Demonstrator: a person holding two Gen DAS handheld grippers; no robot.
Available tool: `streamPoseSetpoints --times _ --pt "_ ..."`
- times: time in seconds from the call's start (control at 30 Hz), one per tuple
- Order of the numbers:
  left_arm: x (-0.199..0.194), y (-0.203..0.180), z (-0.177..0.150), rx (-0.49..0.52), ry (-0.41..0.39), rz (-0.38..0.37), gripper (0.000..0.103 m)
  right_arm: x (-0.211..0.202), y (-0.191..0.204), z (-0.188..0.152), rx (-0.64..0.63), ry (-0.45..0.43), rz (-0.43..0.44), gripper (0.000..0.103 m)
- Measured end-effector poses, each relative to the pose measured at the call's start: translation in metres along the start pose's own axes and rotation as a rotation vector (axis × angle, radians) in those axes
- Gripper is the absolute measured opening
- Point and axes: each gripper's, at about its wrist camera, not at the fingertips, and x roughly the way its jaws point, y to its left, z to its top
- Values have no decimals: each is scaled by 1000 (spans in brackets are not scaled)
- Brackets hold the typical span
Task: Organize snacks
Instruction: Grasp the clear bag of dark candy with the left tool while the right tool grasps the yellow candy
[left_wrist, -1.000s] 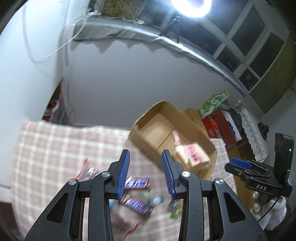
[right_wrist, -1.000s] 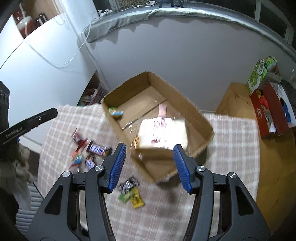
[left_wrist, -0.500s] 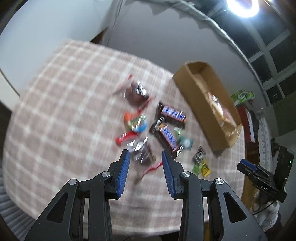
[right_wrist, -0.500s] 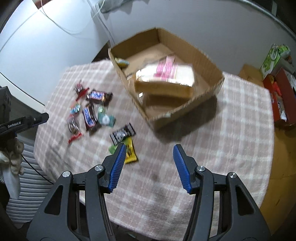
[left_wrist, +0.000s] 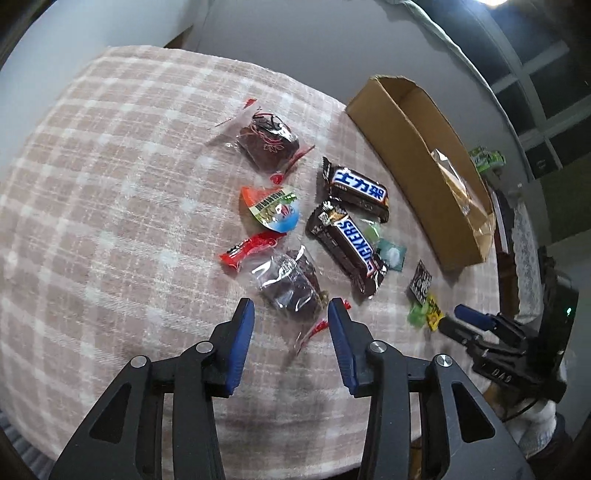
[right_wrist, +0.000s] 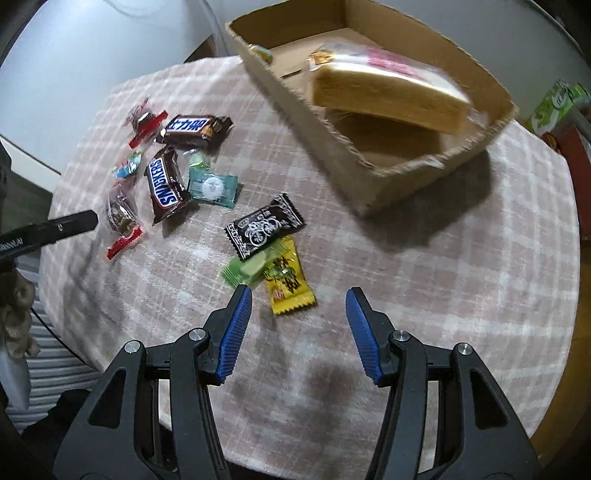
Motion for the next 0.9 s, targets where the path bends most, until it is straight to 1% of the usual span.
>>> streamPoseSetpoints --times 0.07,0.13,0.23,0.37,0.5,0.67,0.73,0.83,0.87,0.9 --pt "3 1 1 -25 4 2 45 4 3 4 -21 10 -13 55" --pt "6 3 2 -34 10 2 46 8 5 7 -33 22 -11 55" --pt "11 3 4 -39 19 3 46 14 7 10 -51 37 -22 55" --pt "14 4 8 -54 19 1 46 20 5 10 -43 54 -24 55" --pt "20 2 10 -46 15 19 46 21 -2 7 -44 67 -33 55" --pt "24 -1 11 -36 13 29 47 27 2 15 -65 76 -34 55" --pt "25 -4 11 -25 11 37 47 29 3 17 -82 77 -37 53" --pt "27 -7 11 -12 7 46 47 31 9 22 -111 78 -39 51" --pt "27 -8 11 -8 5 50 47 33 11 24 -123 79 -41 50" --pt "28 -8 11 -4 4 53 47 34 13 25 -130 81 -43 46"
